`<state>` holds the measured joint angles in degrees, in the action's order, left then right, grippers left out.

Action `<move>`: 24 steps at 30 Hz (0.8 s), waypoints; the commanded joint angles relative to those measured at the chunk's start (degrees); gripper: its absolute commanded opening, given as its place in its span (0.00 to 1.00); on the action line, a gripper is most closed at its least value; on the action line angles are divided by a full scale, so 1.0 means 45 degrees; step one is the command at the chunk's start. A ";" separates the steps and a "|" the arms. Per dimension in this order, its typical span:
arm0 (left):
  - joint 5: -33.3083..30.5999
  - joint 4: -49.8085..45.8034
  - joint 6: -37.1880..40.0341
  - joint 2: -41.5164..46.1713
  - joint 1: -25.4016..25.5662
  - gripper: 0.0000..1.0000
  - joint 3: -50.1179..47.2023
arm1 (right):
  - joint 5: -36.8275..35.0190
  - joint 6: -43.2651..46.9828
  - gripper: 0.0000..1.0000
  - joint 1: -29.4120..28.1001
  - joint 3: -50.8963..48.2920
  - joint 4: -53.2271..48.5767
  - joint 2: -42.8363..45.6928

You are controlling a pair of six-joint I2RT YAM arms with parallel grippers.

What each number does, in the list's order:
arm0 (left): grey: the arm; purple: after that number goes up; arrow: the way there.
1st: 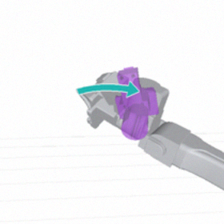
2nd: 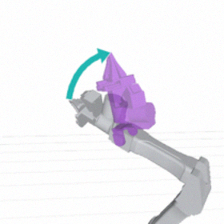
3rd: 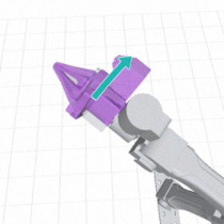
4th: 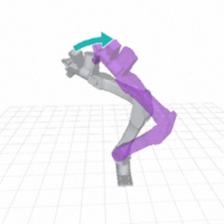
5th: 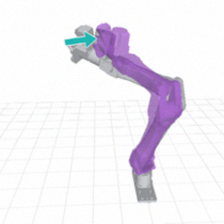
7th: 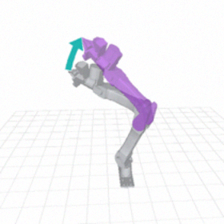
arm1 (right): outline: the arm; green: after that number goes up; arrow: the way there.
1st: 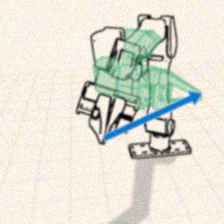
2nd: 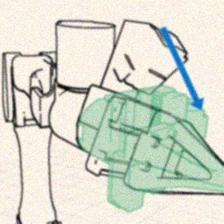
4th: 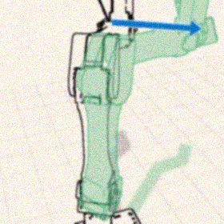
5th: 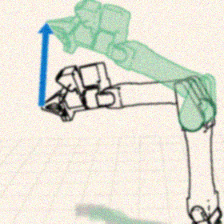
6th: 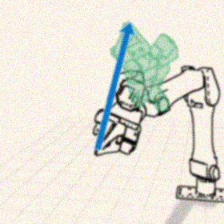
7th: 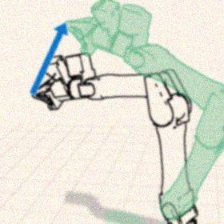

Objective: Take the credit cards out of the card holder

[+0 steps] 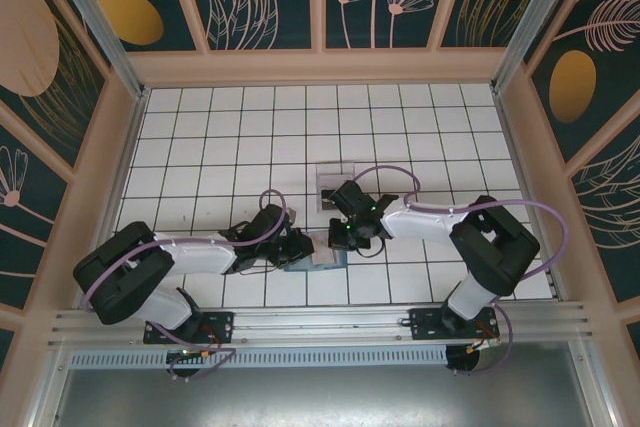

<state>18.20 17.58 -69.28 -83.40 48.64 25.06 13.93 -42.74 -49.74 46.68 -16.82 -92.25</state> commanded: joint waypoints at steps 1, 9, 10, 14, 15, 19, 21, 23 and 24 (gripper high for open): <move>-0.0288 -0.0522 0.0158 0.0361 -0.0033 0.12 -0.0078 | -0.0383 -0.0155 0.04 -0.0300 -0.0281 -0.0847 -0.0338; -0.0544 -0.1340 0.0349 0.1038 -0.0045 0.10 -0.0276 | -0.0720 -0.0228 0.10 -0.0282 -0.0276 -0.1123 -0.0339; -0.0597 -0.1485 0.0389 0.1103 -0.0060 0.10 -0.0276 | -0.0767 -0.0214 0.11 -0.0275 -0.0285 -0.1173 -0.0329; -0.0761 -0.2120 0.0586 0.1428 -0.0052 0.10 -0.0256 | -0.0926 -0.0247 0.12 -0.0281 -0.0236 -0.1343 -0.0301; -0.0810 -0.2267 0.0628 0.1540 -0.0052 0.10 -0.0271 | -0.0928 -0.0247 0.12 -0.0280 -0.0245 -0.1360 -0.0284; -0.1114 -0.3252 0.1014 0.1862 -0.0048 0.10 0.0043 | -0.0948 -0.0266 0.12 -0.0278 -0.0207 -0.1399 -0.0294; -0.1305 -0.3804 0.1264 0.2035 -0.0044 0.09 0.0259 | -0.0967 -0.0266 0.12 -0.0289 -0.0178 -0.1427 -0.0282; -0.1494 -0.4352 0.1515 0.2153 -0.0054 0.09 0.0538 | -0.0987 -0.0269 0.12 -0.0290 -0.0148 -0.1467 -0.0223; -0.1584 -0.4667 0.1671 0.2200 -0.0052 0.09 0.0708 | -0.0989 -0.0248 0.12 -0.0286 -0.0139 -0.1491 -0.0206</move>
<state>13.58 3.90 -65.01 -74.54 48.64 26.09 12.40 -43.24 -50.37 46.70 -16.93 -92.20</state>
